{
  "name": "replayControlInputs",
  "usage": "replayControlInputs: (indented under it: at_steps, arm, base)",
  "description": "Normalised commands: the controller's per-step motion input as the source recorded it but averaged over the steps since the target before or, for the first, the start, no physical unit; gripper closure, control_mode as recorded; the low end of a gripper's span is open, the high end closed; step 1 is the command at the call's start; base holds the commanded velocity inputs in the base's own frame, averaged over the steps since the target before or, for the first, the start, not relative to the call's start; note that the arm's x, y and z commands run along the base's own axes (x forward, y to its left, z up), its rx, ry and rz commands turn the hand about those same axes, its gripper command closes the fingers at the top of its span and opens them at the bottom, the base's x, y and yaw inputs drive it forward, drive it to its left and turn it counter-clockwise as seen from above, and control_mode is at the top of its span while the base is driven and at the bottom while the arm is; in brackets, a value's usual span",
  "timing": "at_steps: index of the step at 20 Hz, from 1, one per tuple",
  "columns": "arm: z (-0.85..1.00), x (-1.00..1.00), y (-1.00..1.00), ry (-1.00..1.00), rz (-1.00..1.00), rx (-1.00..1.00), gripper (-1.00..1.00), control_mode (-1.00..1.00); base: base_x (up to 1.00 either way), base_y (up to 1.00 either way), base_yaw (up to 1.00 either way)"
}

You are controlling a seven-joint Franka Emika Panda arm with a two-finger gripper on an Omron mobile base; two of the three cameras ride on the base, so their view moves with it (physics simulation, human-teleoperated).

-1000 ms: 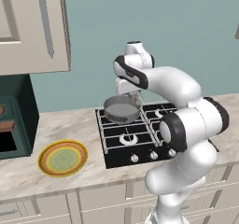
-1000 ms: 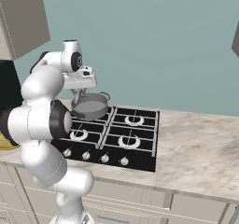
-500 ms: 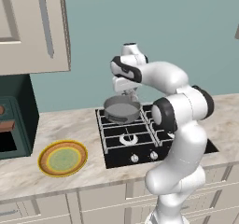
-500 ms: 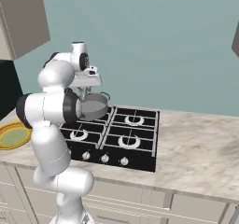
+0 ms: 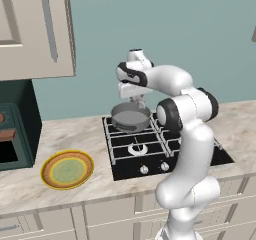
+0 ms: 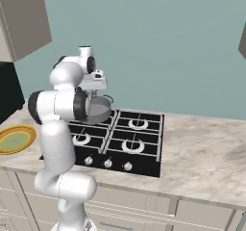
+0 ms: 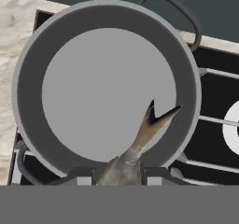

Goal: Retrieve the frozen meat and place it in the pot on a burner. Then turn the burner on.

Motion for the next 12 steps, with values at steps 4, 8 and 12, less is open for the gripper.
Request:
replayControlInputs:
  at_steps: [4, 8, 12]
  arm:
    - [-0.31, 0.06, 0.00, 0.00, -0.04, 0.00, 1.00, -1.00]
    - [-0.32, 0.00, 0.00, 0.00, -0.06, 0.00, 1.00, -1.00]
    - [-0.34, 0.03, 0.00, 0.00, -0.06, 0.00, 1.00, -1.00]
  base:
    - [0.00, 0.00, 0.00]
    - [0.00, 0.00, 0.00]
    - [0.00, 0.00, 0.00]
